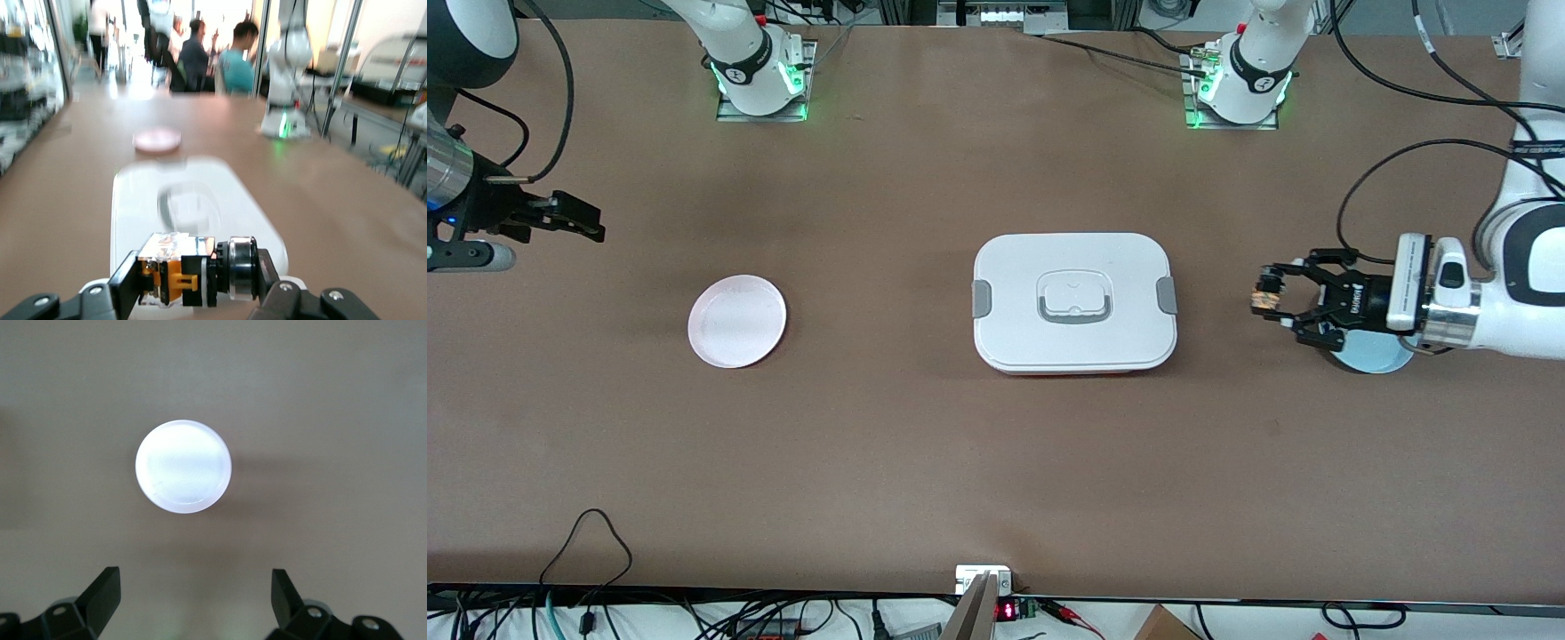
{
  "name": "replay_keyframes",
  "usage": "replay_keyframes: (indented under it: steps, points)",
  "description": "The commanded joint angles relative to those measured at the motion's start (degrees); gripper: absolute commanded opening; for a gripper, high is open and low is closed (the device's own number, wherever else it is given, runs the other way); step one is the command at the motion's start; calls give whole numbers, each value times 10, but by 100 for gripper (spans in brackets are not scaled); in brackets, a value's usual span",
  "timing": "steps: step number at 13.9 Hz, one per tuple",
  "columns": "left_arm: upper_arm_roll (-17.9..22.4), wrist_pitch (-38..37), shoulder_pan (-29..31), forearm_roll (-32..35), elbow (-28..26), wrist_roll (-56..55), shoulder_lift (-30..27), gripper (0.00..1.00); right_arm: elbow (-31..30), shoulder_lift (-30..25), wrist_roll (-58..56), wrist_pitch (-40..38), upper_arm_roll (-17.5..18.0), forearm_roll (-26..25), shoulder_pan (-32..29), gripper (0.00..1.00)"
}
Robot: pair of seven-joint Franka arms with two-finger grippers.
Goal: Transfer orange switch to right arm and place
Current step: 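Lift the orange switch with the left gripper while the right gripper approaches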
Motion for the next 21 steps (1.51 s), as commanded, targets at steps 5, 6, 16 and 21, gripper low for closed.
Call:
replay_keyframes:
  steps: [5, 6, 16, 21]
  points:
    - [-125, 96, 8, -265, -109, -28, -106, 0, -35, 39, -104, -38, 2, 149, 0, 100]
    - [-137, 107, 8, -300, -124, -28, -119, 0, -35, 39, -105, -40, 3, 175, 10, 100]
    - [-280, 295, 7, -408, -183, -93, -243, 0, -35, 39, -77, -13, 2, 571, 122, 100]
    - [-298, 306, 8, -450, -224, -102, -280, 0, -35, 80, -75, 70, 2, 759, 188, 100]
